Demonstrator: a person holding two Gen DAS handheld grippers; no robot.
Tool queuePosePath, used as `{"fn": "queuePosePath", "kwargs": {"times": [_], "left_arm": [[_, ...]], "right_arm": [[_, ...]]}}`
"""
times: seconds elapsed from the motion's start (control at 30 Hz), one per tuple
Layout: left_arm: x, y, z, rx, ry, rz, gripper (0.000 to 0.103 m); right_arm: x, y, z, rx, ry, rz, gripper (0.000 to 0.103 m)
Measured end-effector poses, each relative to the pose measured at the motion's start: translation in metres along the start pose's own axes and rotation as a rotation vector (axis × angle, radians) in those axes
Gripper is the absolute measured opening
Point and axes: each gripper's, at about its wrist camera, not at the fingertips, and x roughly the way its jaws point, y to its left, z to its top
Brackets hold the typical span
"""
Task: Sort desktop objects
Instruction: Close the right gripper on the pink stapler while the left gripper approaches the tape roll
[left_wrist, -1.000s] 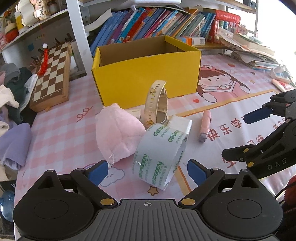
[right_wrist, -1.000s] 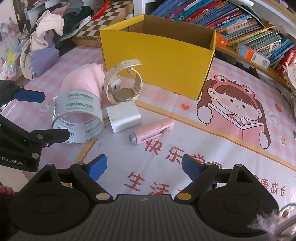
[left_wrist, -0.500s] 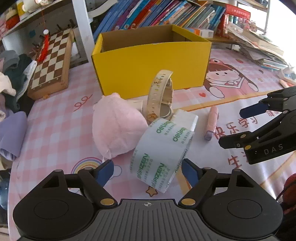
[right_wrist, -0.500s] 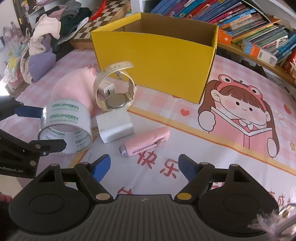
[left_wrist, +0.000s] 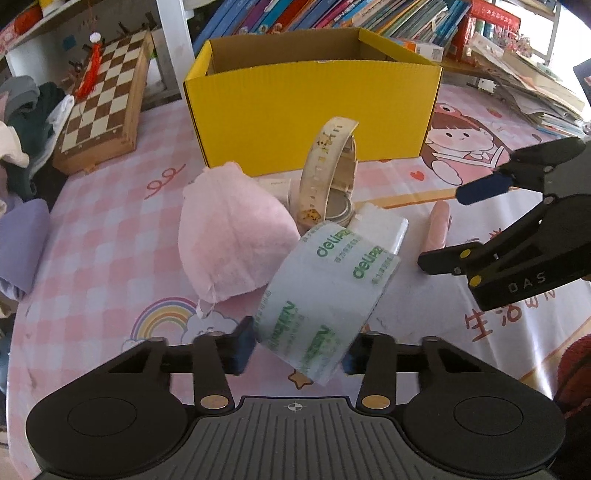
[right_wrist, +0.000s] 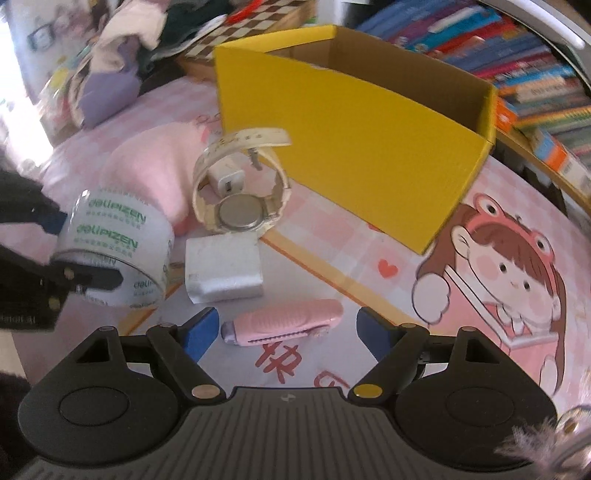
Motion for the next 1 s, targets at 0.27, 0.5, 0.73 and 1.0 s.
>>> {"fn": "queuePosePath", "kwargs": {"times": [0.27,0.5,0.73,1.0], "left_arm": [[0.001,0.001,0.001,-0.035,0.005,0.017,0.038],[0.000,0.002,0.001,-0.051,0.006,0.032,0.037],[-0.002,0.001,0.001,-0.043,0.001,0.035,0.037],[-0.009,0.000,0.000,-0.030,-0.025,0.019,0.034]], "right_arm": [[0.013,0.000,0.003,-0.104,0.040,0.047,0.083],[0.019,-0.003,0.004,-0.134,0.054,0.063,0.081],[0.015,-0.001,0.003,-0.127,0.049,0.068,0.076],[0.004,0.004,-0.001,-0.085,0.040,0.056,0.076]]}}
